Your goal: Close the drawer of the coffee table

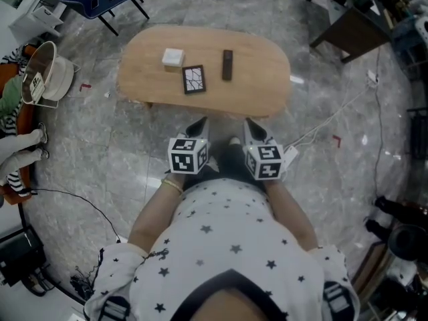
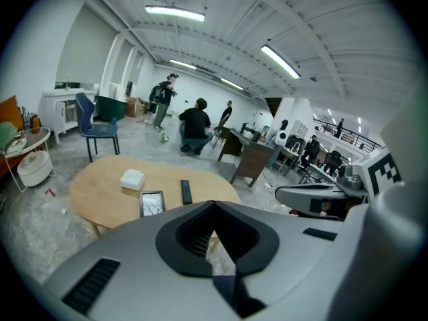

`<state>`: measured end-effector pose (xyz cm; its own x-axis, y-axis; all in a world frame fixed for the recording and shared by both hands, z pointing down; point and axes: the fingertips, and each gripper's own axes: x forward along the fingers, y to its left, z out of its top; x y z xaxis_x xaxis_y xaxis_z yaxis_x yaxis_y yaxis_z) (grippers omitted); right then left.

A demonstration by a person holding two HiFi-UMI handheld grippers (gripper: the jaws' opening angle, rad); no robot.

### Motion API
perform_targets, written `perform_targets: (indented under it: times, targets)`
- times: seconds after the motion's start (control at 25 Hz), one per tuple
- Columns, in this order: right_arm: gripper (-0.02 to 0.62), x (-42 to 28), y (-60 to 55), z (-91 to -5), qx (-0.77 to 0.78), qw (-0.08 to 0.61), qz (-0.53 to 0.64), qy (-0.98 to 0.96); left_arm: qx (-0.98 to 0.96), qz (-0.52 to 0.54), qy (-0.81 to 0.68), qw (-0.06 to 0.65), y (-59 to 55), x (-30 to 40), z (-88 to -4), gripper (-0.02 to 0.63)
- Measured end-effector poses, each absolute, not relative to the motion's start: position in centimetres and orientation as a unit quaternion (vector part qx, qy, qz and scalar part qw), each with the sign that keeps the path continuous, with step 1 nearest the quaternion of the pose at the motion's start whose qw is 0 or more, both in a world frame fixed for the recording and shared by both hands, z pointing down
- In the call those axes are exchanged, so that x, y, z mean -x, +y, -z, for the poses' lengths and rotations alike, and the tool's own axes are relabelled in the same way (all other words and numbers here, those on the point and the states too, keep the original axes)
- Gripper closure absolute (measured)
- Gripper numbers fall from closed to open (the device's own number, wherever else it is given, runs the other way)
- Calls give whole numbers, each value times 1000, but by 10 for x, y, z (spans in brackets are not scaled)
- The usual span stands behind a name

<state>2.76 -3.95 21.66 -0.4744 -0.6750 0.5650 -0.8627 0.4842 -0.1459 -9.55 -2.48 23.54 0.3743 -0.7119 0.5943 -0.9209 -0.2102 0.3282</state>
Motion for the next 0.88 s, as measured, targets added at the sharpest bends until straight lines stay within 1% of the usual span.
perform_targets:
  times: [0.56,0.88]
  targets:
    - [588,-22,-35,-208,-458,194,-226,-838,-760,-154,-537,331,-21,97,-234,600]
    - [588,-14,-34,-205,-453,196,-224,-840,-759,-149,-537,337,-18,101,-233,600]
